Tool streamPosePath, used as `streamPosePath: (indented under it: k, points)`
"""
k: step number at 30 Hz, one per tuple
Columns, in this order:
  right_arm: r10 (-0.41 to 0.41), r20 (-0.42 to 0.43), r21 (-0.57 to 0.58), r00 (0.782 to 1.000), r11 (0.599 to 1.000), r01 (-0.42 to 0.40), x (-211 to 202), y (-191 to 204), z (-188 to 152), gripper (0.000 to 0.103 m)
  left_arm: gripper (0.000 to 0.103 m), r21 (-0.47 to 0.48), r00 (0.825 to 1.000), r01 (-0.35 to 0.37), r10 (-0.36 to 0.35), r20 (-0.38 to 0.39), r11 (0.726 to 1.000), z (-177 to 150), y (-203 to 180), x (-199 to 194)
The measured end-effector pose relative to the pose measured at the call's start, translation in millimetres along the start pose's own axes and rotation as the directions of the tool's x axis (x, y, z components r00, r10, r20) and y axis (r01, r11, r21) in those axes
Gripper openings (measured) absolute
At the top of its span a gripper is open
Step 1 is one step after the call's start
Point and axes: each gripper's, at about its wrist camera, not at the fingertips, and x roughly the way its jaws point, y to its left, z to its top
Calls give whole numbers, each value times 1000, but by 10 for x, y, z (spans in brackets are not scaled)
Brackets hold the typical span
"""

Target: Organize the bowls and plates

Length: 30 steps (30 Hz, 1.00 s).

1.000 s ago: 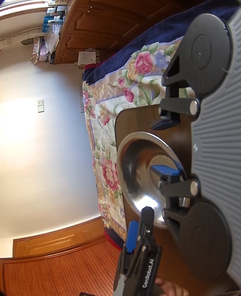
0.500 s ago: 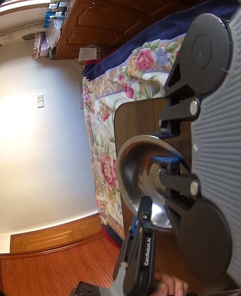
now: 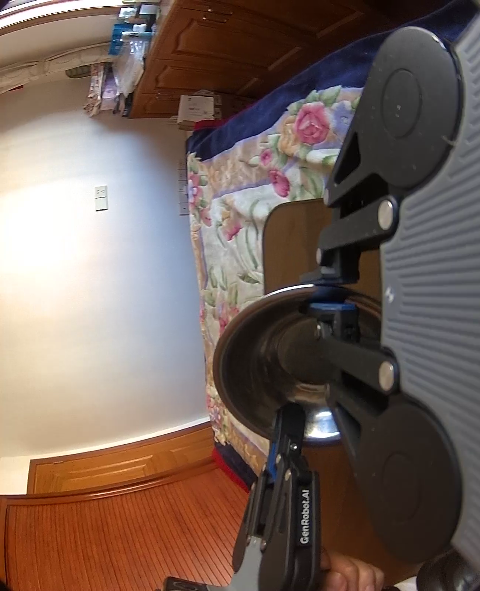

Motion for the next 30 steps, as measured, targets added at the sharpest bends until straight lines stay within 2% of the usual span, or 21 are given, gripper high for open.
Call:
streamPosePath:
  k: [18,30]
  points:
    - [-8,104,-81,995,997,16,-586,350,257,11,12,32,992,-20,15,128,999,32,-150,-970]
    - [-1,142,-135,990,991,21,-958,623,223,11,12,36,985,-35,28,171,999,-273,-313,-1509]
